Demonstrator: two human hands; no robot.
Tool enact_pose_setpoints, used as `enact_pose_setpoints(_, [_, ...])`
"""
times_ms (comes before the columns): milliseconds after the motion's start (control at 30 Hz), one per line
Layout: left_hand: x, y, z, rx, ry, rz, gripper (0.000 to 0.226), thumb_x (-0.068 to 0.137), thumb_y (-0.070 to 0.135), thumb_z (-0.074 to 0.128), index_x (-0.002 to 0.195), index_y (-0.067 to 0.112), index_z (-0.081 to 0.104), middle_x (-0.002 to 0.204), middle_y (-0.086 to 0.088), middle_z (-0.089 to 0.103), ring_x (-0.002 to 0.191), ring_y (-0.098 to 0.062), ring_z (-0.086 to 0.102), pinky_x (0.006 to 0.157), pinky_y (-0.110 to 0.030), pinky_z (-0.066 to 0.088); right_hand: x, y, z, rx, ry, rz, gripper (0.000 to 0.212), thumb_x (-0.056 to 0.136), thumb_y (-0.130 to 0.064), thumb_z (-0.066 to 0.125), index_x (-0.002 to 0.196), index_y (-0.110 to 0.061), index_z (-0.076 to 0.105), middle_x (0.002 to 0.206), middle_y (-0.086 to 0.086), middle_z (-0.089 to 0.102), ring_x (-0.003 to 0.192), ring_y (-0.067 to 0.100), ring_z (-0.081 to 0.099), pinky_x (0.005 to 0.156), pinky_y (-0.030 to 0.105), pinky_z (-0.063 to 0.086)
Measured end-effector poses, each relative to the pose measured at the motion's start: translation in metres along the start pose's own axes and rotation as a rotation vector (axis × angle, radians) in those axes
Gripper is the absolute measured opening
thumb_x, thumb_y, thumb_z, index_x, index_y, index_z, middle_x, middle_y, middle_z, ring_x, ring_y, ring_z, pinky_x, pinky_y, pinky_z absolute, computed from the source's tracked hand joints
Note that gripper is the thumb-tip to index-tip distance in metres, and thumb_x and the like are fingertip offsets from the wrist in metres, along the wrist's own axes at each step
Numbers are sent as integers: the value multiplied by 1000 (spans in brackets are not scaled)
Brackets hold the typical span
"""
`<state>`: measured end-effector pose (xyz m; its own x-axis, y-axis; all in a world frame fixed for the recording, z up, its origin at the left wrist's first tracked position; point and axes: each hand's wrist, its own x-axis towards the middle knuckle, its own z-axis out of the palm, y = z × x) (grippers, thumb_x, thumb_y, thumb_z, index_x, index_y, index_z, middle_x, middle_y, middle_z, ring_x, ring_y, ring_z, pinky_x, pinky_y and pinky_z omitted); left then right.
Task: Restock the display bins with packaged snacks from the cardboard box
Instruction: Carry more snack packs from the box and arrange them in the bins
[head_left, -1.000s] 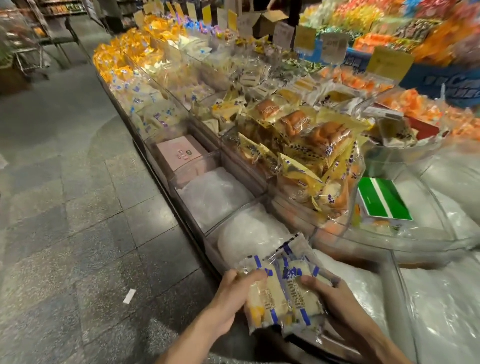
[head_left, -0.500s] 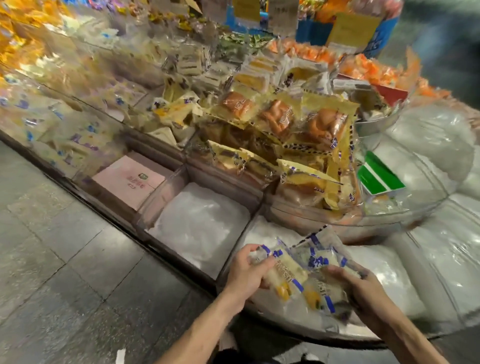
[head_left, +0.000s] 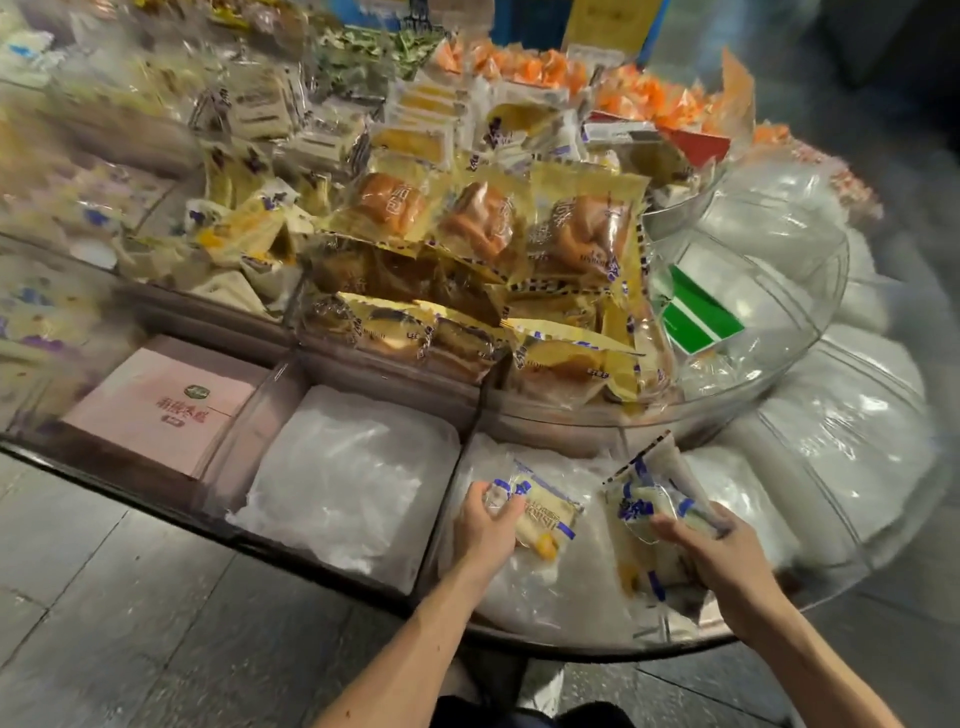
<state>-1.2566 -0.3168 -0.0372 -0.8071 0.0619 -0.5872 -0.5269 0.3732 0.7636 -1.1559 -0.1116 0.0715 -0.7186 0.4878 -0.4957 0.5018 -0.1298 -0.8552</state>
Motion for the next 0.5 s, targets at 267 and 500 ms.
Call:
enact_pose_setpoints(267, [0,43,-7,-2,190,101,28,83,30,76,99,21,55,88,2,66,78,-18,62,70,-30,47,18,-1,-5,46,-37,-5,57,61,-16,89,109,1,65,87,15,77,78,29,73,53,33,58])
enact_pose_setpoints(500, [-4,49,-10,832,371,578,45,86,45,70,119,19,56,118,-7,49,89,-27,60,64,-32,42,29,-2,-8,116,-59,-7,40,74,-11,79,110,-1,65,89,10,78,78,20,75,62,34,58])
